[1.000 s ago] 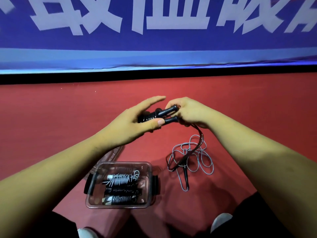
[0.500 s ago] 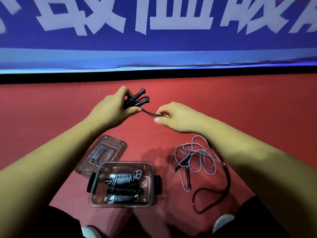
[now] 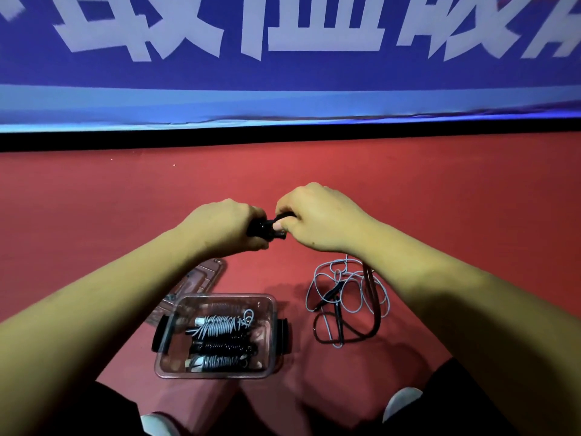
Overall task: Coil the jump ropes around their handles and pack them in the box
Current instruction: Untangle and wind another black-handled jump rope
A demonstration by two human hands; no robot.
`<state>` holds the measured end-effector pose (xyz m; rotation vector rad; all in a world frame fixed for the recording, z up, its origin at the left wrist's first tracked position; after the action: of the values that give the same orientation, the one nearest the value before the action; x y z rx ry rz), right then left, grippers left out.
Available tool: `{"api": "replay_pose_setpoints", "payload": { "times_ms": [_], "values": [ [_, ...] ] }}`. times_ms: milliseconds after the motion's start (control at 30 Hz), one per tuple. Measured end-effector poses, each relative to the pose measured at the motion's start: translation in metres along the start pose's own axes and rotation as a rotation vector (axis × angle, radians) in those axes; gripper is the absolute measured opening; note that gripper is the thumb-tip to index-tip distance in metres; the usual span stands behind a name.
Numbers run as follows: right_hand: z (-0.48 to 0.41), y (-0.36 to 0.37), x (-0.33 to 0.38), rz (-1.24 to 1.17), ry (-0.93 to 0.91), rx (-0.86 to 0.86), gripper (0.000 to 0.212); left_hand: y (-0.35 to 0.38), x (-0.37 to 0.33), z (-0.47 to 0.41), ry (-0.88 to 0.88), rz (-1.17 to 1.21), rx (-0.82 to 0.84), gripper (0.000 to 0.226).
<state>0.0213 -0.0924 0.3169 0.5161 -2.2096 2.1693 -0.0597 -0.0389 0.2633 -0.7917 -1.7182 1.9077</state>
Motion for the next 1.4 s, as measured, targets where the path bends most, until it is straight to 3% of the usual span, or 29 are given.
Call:
{"api": "replay_pose_setpoints", "payload": {
  "times_ms": [133, 267, 333, 533, 667, 900, 1067, 1200, 1400],
  "values": [
    [-0.005, -0.008, -0.015, -0.103, 0.027, -0.062, 0.016, -0.003, -0.023, 0.007, 0.092, 0.04, 0.041, 0.028],
    [-0.01, -0.012, -0.032, -0.237, 0.041, -0.088, 0.015, -0.011, -0.032, 0.015, 0.114, 0.22, 0.086, 0.058],
    [-0.011, -0.009, -0.035, -0.256, 0.033, -0.081, 0.015, -0.012, -0.036, 0.018, 0.117, 0.229, 0.065, 0.061],
    [-0.013, -0.007, -0.05, -0.375, 0.072, -0.07, 0.022, -0.018, -0.042, 0.022, 0.163, 0.466, 0.049, 0.028],
    [-0.013, 0.006, -0.054, -0.433, 0.094, 0.034, 0.024, -0.023, -0.039, 0.023, 0.151, 0.594, -0.012, 0.025],
    [-0.01, 0.018, -0.051, -0.551, 0.13, 0.111, 0.03, -0.045, -0.027, 0.022, 0.121, 1.025, -0.158, 0.024],
    [-0.014, 0.019, -0.042, -0.637, 0.149, 0.069, 0.013, -0.051, 0.003, 0.014, -0.014, 1.069, -0.256, 0.012],
    [-0.013, 0.018, -0.036, -0.466, 0.086, 0.087, 0.01, -0.049, 0.026, 0.011, -0.109, 1.008, -0.296, 0.017],
    [-0.01, 0.017, -0.026, -0.319, 0.077, 0.127, 0.015, -0.045, 0.044, 0.006, -0.156, 0.504, -0.283, 0.03]
  ]
}}
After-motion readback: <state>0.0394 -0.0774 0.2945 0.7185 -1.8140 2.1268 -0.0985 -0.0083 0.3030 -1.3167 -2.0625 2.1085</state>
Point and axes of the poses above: each hand's wrist, its own z-axis away from the middle knuckle, its own y-axis out of the palm, x = y × z, the point moved 10 cm from there along -z, towards the middle knuckle, and after that the axes turned 2 degrees about z, right-handed, at the moved point
